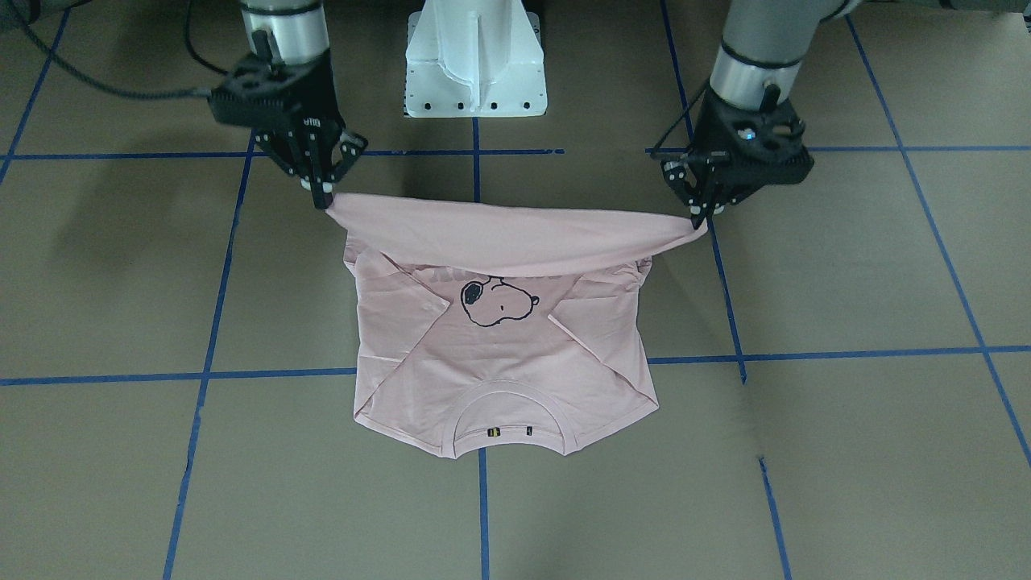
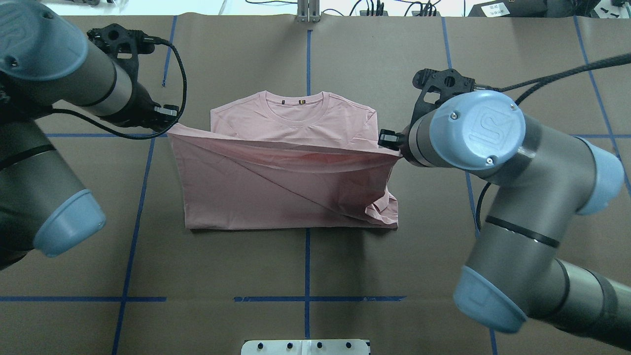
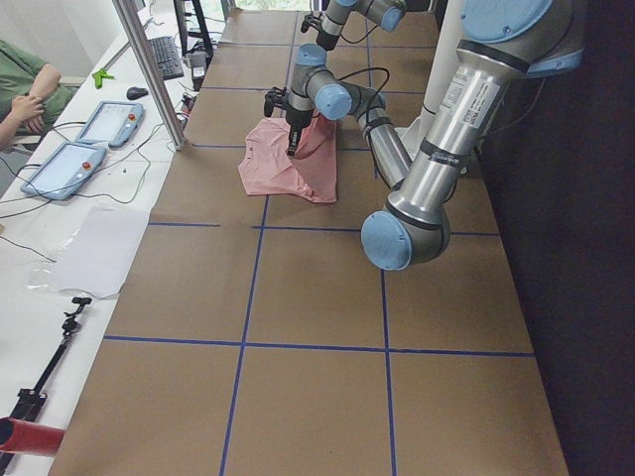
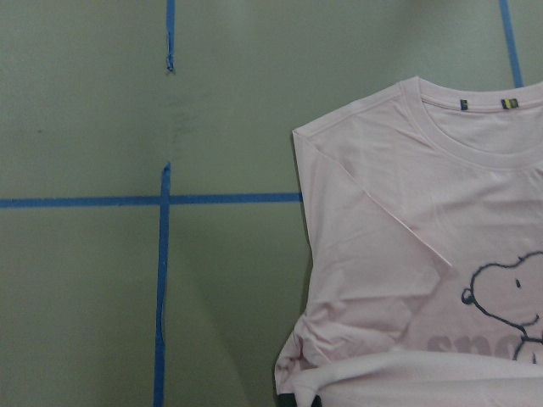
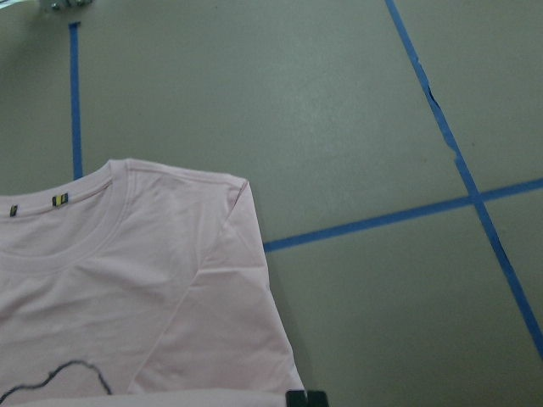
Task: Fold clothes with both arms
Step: 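Lift the hem with both grippers and fold it over toward the collar, then release the hem at the collar with both grippers and raise them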
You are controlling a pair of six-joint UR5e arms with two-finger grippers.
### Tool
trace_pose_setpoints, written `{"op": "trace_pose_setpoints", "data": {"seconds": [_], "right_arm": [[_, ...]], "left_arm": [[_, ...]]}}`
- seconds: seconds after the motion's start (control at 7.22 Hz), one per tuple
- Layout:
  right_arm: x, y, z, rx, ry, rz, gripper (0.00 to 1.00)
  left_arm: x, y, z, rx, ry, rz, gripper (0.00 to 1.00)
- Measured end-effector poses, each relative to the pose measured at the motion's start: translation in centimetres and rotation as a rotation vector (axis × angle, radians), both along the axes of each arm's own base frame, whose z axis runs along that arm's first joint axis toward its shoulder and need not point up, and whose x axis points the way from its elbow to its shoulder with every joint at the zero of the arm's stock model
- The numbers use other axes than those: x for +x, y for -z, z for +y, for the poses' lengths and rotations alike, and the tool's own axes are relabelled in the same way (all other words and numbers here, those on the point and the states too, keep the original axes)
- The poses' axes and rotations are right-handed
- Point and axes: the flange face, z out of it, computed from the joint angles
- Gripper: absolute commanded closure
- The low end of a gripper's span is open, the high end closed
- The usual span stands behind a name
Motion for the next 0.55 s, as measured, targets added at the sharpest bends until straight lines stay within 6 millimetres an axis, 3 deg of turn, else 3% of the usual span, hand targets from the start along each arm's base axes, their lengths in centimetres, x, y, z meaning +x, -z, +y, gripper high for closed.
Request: {"op": "trace_pose_setpoints", "data": {"seconds": [0.28,0.55], "right_arm": [[-1.9,-2.9,-6.7,0.024,-0.015,0.048,1.0],[-5.0,-5.0,-12.0,0.027,-0.021,0.087,1.0]], "left_arm": [[3.7,-3.8,-4.4,0.027,0.012,0.007,1.0],[5.4,-5.2,-6.4,0.034,0.02,0.002,1.0]]}}
